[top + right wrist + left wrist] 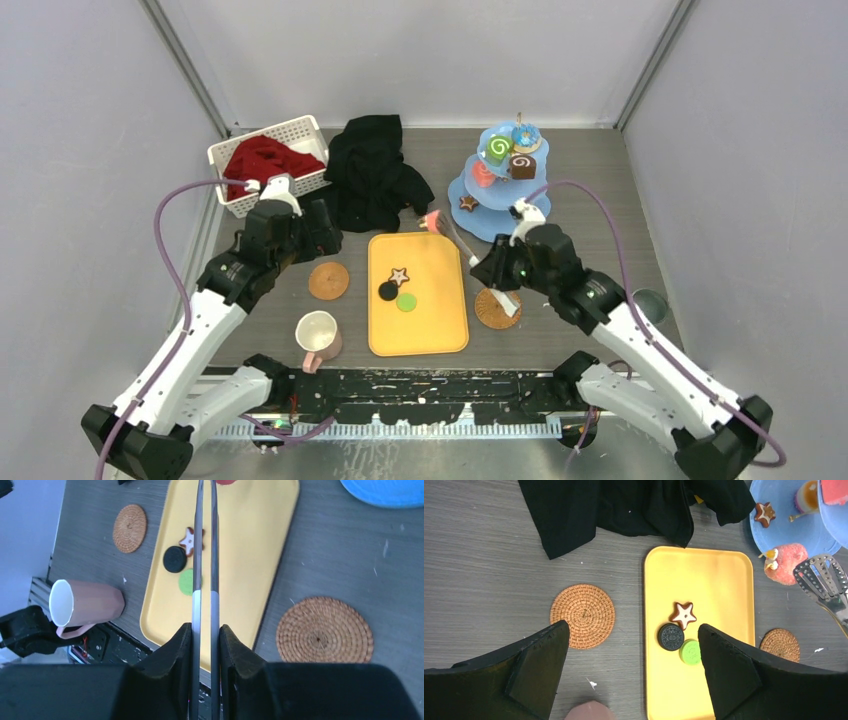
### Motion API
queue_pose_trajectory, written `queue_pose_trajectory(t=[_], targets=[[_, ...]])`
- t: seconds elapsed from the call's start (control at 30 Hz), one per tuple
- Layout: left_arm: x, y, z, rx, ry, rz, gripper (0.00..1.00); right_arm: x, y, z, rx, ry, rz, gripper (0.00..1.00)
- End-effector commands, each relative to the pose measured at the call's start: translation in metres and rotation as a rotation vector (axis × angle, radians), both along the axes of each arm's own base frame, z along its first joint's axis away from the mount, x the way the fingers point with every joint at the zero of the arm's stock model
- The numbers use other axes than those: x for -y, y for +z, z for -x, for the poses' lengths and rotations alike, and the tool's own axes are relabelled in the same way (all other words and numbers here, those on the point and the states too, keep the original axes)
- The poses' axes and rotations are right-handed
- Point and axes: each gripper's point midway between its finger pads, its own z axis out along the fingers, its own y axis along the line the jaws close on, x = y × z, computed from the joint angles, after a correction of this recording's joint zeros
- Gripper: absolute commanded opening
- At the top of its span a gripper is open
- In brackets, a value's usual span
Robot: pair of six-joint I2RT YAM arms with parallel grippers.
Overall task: Serve the afternoon tea
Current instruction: Place the desert on the desert table.
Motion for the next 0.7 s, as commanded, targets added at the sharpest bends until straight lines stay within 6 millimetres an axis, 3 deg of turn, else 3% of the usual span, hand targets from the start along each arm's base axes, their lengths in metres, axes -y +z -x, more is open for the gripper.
queue_pose_trajectory(t=[0.0, 0.13, 0.3, 0.67], targets=[[0.009, 0.029, -0.010, 0.088, -0.053, 0.017, 0.99, 0.009, 0.015, 0.002, -0.007, -0.126, -0.211, 0.01], [0.008, 0.027, -0.009, 0.091, -0.041, 0.028, 0.99, 0.034, -0.007, -0.003, -0.067, -0.302, -0.185, 0.01], [0.009, 0.023, -0.008, 0.086, -0.041, 0.039, 0.99, 0.047, -0.011, -0.012, -0.078, -0.427, -0.296, 0.01], [0.014, 0.019, -0.015, 0.070, -0.048, 0.045, 0.99, 0.060, -0.022, -0.031, -0.058, -0.507, -0.426, 0.01]])
